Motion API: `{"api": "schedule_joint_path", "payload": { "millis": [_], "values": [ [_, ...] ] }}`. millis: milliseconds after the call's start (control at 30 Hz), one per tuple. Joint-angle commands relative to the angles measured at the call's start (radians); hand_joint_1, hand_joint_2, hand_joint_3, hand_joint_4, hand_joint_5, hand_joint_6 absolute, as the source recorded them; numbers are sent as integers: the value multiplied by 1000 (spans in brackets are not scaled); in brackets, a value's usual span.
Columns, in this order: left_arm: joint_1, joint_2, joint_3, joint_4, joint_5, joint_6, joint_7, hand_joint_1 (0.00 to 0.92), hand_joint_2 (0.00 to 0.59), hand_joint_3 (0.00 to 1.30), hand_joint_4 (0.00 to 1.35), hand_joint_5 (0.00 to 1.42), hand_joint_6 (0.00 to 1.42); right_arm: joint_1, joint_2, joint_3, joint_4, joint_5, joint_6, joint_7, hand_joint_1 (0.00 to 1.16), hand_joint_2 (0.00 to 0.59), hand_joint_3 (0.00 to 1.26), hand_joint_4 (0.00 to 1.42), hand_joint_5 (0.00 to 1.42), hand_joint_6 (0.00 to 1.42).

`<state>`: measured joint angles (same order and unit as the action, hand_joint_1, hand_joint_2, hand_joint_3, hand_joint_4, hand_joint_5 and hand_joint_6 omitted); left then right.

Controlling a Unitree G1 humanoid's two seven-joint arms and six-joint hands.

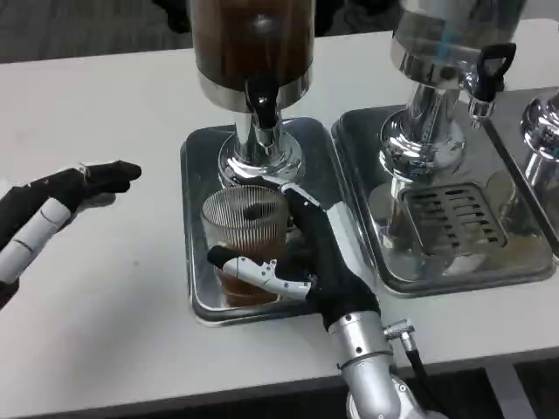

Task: Grasp the cup under the faucet to collect the drink, then remove the cup.

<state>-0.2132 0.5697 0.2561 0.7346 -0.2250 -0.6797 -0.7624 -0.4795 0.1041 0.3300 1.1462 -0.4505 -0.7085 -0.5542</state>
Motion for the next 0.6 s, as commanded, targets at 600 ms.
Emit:
{"api": "schedule_joint_path", "payload": {
  "millis": [600],
  "values": [
    [-11,7,-30,0,14,6,2,0,162,348,214,201,200,72,-31,-3,-54,-57,-30,-158,853,212,539,784,1012,1355]
  ]
}}
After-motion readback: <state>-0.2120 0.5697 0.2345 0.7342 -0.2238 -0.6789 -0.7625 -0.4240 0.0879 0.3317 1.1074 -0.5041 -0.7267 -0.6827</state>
